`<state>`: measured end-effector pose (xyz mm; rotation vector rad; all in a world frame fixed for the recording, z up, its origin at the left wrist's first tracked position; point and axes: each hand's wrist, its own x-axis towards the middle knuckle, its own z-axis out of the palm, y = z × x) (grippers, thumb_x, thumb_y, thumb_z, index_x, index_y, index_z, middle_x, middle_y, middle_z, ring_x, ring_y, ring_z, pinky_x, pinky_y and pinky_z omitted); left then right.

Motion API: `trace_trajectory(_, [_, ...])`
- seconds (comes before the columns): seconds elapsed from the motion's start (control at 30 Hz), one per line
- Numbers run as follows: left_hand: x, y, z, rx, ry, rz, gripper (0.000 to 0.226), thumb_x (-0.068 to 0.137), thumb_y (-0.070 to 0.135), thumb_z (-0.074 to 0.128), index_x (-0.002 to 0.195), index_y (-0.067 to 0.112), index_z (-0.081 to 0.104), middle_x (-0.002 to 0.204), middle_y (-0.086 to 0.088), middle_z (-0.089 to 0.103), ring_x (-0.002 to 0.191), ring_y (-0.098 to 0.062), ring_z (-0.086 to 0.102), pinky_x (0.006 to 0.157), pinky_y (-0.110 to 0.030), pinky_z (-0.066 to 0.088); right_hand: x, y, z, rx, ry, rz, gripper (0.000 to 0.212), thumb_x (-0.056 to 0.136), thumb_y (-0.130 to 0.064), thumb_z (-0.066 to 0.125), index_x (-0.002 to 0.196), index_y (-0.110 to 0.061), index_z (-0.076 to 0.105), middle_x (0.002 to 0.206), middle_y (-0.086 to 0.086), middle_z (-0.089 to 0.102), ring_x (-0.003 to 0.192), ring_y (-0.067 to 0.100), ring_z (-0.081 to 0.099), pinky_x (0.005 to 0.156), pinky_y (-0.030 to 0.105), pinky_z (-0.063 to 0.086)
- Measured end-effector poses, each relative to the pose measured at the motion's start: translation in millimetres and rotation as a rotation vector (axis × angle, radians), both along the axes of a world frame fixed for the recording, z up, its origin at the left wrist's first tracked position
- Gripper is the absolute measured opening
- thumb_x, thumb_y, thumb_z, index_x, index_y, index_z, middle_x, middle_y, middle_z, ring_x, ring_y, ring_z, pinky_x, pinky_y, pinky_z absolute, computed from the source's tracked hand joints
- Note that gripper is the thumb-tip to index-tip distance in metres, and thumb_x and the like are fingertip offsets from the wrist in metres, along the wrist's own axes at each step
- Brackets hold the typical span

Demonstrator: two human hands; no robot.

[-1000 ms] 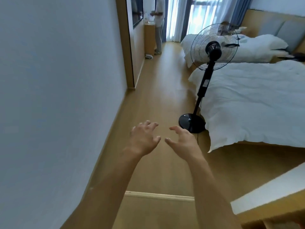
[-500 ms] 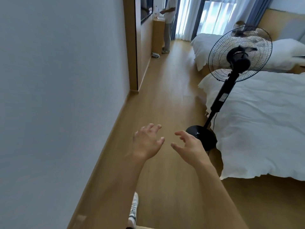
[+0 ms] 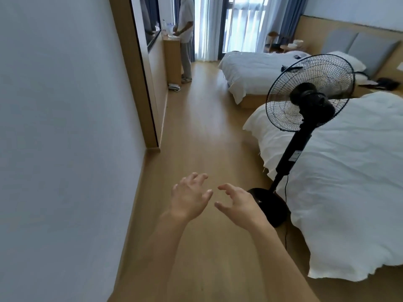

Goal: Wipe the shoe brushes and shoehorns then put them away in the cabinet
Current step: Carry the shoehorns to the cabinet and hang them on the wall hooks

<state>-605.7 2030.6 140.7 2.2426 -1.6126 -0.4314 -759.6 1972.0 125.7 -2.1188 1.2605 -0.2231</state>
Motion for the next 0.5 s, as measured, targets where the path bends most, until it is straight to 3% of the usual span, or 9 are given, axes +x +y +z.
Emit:
trace_trajectory(0.13, [50.5, -53.2, -12.1, 0.04, 0.021, -0.035, 0.048, 0.096, 0.04, 0.054, 0.141, 0.025, 0.046, 0.144, 0.004, 0.046, 0.13, -0.016, 0.045, 0.107, -0.038, 0.039, 45.1, -59.6, -12.0, 0.108, -0.019, -0.008, 0.043, 0.092, -0.043, 0.065, 0.133, -0.033, 0.056, 0.123, -0.004, 0.062, 0.11, 0.012, 0.059, 0.092, 0.032, 0.053])
trace_trajectory(0.5, [182.8, -266.4, -3.9, 0.001, -0.053, 0.129, 0.048, 0.094, 0.042, 0.055, 0.14, 0.027, 0.047, 0.143, 0.004, 0.048, 0.126, -0.017, 0.048, 0.104, -0.037, 0.043, 187.4, -294.8, -13.5, 0.1, -0.057, 0.103, 0.044, 0.09, -0.039, 0.068, 0.132, -0.03, 0.058, 0.126, -0.001, 0.062, 0.113, 0.012, 0.058, 0.088, 0.023, 0.044])
